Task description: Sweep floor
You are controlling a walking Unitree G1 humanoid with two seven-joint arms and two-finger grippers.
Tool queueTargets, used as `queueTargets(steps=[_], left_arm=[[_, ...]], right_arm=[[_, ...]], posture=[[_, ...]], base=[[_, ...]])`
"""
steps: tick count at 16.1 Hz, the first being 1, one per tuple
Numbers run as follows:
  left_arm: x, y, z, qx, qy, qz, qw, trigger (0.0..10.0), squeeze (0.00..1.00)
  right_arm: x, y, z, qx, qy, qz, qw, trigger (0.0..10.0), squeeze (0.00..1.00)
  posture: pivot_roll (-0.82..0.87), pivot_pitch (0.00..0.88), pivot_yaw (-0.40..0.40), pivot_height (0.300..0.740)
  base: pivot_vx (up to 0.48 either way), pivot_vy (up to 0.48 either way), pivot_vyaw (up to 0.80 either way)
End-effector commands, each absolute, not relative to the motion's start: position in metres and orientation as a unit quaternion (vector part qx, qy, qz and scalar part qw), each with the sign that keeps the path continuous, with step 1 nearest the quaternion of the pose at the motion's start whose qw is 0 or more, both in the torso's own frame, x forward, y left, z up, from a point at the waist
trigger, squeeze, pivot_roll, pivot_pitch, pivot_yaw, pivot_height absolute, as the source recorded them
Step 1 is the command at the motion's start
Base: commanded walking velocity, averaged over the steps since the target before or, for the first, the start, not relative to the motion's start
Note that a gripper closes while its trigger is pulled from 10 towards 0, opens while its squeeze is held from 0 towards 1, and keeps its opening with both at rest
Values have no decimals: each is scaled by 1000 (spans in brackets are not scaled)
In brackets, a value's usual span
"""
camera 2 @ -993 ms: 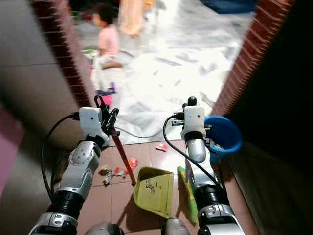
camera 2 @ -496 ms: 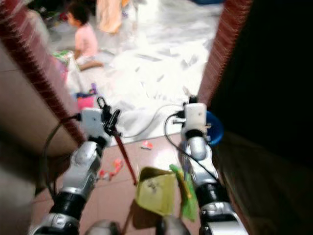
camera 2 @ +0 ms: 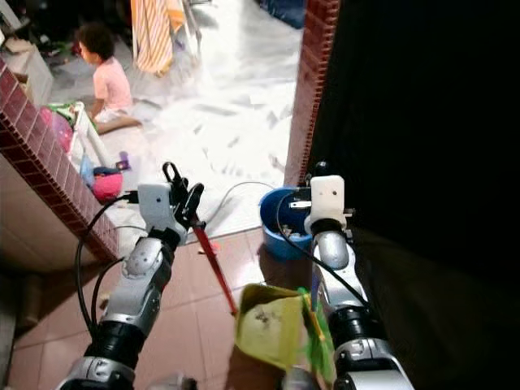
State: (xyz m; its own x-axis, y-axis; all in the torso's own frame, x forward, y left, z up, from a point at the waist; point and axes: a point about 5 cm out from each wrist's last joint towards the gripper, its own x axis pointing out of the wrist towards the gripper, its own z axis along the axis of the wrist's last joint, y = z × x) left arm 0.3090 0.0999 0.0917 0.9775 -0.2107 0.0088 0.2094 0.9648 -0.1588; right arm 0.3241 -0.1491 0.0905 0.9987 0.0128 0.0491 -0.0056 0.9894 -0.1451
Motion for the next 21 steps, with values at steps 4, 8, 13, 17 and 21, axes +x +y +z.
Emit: queueTargets(steps=[4,8,13,17,21], left_arm=[[319,118,119,-65,-60,-52,995,10000,0],[325,138,152,-62,-119,9,991,10000,0],[335,156,198,-73,-189,54,978,10000,0],[335,156,198,-73,-189,54,978,10000,0],[335,156,198,-73,-189,54,978,10000,0]], right_arm=[[324,-142,89,-74,-20,21,997,10000,0],[321,-147,83,-81,-10,19,996,10000,0],[319,-144,78,-80,1,29,996,10000,0],[319,-144,78,-80,1,29,996,10000,0],[319,-144,78,-80,1,29,996,10000,0]], posture=[[-49,0,21,740],[-49,0,19,740],[-48,0,17,740],[-48,0,17,740],[-48,0,17,740]], base=[[0,0,0],[0,0,0],[0,0,0],[0,0,0],[0,0,0]])
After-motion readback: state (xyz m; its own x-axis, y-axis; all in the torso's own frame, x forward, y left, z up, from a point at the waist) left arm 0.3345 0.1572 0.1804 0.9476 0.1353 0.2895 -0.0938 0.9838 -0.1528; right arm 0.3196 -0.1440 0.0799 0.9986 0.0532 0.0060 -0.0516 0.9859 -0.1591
